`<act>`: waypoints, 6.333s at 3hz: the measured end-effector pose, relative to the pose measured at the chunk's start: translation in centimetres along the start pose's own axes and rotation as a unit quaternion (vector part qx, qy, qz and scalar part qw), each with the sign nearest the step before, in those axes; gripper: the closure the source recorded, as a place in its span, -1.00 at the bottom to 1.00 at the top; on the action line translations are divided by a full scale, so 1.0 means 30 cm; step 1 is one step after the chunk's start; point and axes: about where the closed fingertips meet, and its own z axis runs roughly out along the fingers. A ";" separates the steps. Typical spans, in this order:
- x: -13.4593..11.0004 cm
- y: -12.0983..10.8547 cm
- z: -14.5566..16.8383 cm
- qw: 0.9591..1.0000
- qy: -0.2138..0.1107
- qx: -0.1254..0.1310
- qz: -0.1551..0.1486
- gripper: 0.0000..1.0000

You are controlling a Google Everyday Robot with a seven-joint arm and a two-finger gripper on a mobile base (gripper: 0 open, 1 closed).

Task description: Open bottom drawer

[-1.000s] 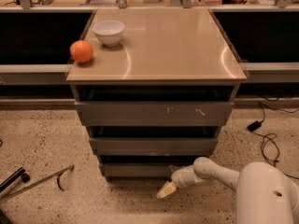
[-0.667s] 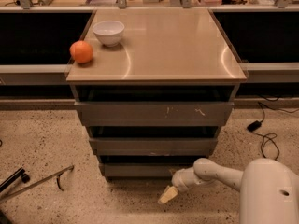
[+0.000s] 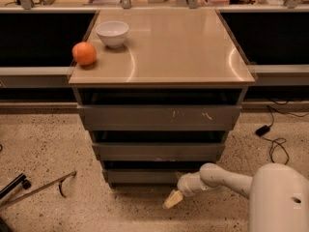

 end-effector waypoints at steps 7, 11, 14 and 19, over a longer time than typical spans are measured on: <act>0.059 -0.214 0.092 0.999 0.006 0.015 0.039 -1.00; 0.047 0.009 0.073 0.998 0.014 -0.034 0.048 -1.00; 0.104 0.271 0.062 0.996 0.026 -0.050 0.069 -1.00; 0.113 -0.124 0.132 0.997 0.028 -0.021 0.067 -1.00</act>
Offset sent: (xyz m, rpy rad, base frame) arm 0.0801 -0.0217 -0.0103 -0.0572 -0.1117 -0.0834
